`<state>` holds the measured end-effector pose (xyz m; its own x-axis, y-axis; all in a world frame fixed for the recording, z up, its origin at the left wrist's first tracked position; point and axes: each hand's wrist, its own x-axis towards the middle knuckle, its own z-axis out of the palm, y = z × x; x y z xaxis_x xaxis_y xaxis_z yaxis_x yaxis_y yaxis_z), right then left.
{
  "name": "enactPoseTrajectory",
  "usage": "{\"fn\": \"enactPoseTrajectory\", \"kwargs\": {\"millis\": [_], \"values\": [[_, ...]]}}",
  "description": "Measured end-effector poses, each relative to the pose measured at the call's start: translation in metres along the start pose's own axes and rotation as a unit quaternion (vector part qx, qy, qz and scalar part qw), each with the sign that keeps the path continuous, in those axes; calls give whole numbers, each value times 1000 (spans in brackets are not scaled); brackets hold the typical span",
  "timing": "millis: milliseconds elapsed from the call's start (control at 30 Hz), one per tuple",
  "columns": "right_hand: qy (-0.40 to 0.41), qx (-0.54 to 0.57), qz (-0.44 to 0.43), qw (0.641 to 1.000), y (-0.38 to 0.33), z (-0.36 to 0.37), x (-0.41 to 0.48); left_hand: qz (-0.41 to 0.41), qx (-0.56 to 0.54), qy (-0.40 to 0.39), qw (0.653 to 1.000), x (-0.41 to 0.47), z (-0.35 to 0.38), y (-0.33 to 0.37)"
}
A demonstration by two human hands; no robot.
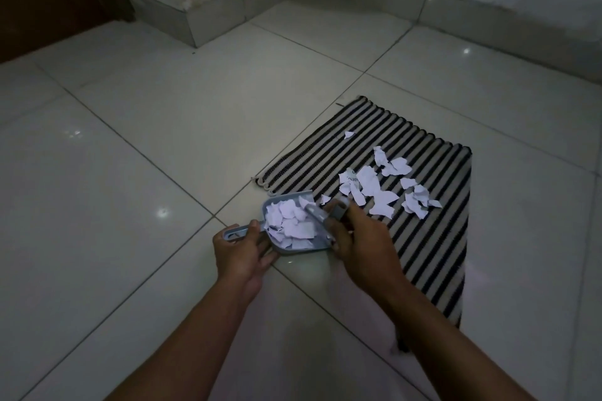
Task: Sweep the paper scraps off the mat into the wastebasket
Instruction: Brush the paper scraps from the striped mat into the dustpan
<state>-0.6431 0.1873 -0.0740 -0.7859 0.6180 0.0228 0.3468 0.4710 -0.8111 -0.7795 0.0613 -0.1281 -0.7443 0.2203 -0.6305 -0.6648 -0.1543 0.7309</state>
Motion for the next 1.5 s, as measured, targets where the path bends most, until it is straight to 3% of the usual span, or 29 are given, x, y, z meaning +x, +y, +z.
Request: {"fn": "enactPoseTrajectory", "kwargs": {"millis": [133,333,500,567,767,933,1100,1167,1267,1500], "values": [[51,6,19,998,2,-10,-2,-3,-11,15,1000,0,-6,-1],[-38,-37,-55,997,-2,9,-24,-16,-12,33,999,-6,-6,-10],[67,29,17,997,4,-16,-14,-9,-14,34,999,-5,-6,-10],[97,-6,30,995,12,-23,-12,-7,-9,34,999,-5,-5,-10],[4,-29,7,1000,9,2,-16,-3,-20,42,999,-5,-3,-15],[79,-10,47,996,16,-14,2,3,-36,50,998,0,-2,-13],[-11,2,28,1000,7,-3,0,6,-47,56,997,5,6,-9],[15,39,44,998,3,-10,10,12,-35,48,998,9,10,-5],[65,-31,39,997,12,-25,43,14,-8,28,999,20,14,5],[-10,-40,11,999,8,-3,48,9,0,9,1000,23,12,9]]}}
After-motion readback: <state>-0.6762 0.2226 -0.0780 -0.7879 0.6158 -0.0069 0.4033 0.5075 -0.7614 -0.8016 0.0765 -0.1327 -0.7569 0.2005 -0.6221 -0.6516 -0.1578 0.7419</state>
